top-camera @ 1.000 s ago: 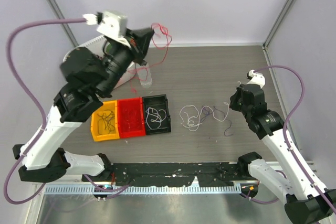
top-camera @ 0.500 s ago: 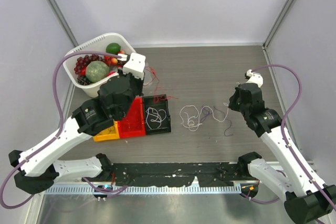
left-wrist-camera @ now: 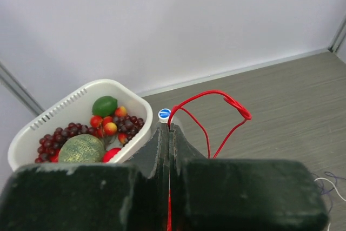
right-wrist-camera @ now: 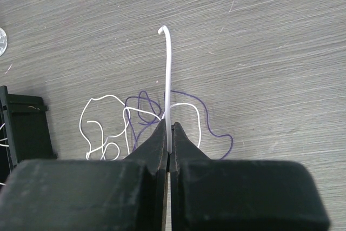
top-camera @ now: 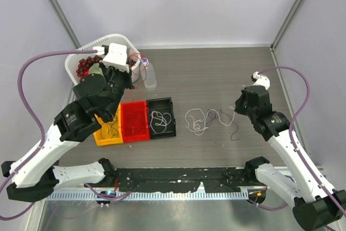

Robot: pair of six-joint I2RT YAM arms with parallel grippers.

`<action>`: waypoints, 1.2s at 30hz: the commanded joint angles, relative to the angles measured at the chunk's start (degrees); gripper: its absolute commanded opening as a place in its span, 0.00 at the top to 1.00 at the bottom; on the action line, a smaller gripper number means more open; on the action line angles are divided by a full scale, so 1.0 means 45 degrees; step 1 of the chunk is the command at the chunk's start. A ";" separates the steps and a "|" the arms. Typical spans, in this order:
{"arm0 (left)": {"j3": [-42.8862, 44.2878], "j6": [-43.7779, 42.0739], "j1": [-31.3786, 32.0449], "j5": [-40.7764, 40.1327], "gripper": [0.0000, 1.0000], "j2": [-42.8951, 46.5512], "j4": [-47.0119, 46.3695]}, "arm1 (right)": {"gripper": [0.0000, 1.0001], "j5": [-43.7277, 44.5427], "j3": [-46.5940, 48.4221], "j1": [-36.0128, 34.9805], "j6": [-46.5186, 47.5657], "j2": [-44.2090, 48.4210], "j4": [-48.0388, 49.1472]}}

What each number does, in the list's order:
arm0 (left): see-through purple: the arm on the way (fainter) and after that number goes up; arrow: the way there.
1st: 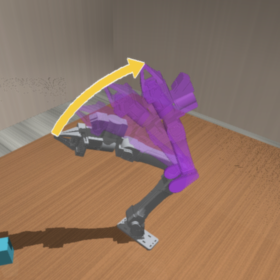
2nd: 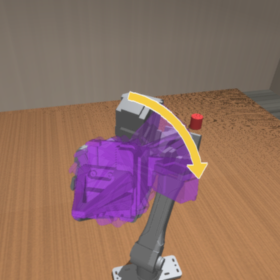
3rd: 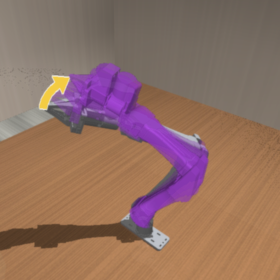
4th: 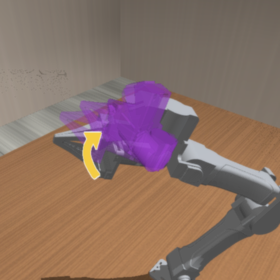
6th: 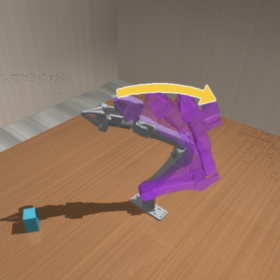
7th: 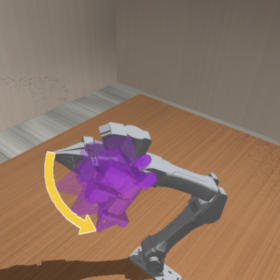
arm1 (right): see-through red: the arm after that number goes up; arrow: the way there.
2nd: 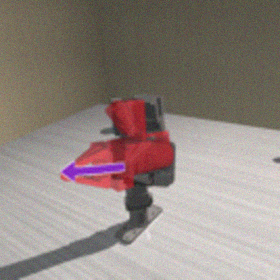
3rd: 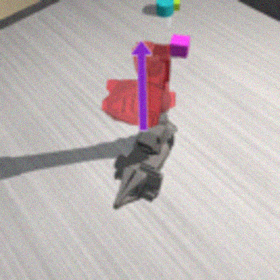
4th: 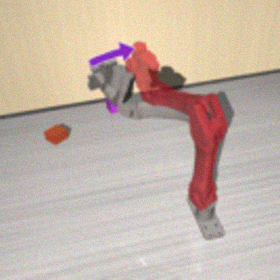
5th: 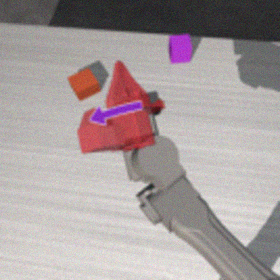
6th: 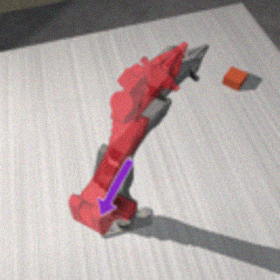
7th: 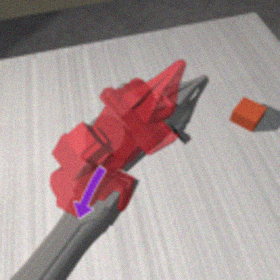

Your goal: Untangle the cables

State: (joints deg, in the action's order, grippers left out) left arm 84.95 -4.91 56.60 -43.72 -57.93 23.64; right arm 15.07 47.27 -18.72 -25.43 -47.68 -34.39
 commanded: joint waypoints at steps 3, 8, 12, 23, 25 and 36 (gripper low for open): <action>-0.1178 -0.0531 -0.0039 -0.1005 1.00 0.0412 -0.0116 | 0.99 -0.0009 0.0453 -0.0058 -0.0091 0.0010 0.0280; -0.2312 -0.0531 -0.0039 -0.1844 1.00 0.0510 -0.0038 | 0.99 -0.0068 0.0454 -0.0039 -0.0091 -0.0029 0.0279; -0.2900 -0.0376 -0.0077 -0.2332 1.00 0.0744 -0.0214 | 0.99 -0.0107 0.0453 -0.0039 -0.0130 -0.0087 0.0279; -0.2511 -0.0783 -0.0195 -0.2939 1.00 0.0881 -0.0292 | 0.99 -0.0165 0.0415 -0.0078 -0.0188 -0.0166 0.0338; -0.2277 -0.0804 -0.0195 -0.2998 1.00 0.0882 -0.0273 | 0.99 -0.0185 0.0395 -0.0059 -0.0208 -0.0185 0.0338; -0.2294 -0.0532 -0.0195 -0.3096 1.00 0.1291 0.0117 | 0.99 -0.0302 0.0356 -0.0059 -0.0267 -0.0264 0.0416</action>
State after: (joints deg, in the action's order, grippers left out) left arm 73.60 -7.97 55.96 -56.42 -53.32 24.71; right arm 13.78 47.27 -18.74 -25.87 -48.80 -34.35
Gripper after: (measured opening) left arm 0.009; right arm 0.039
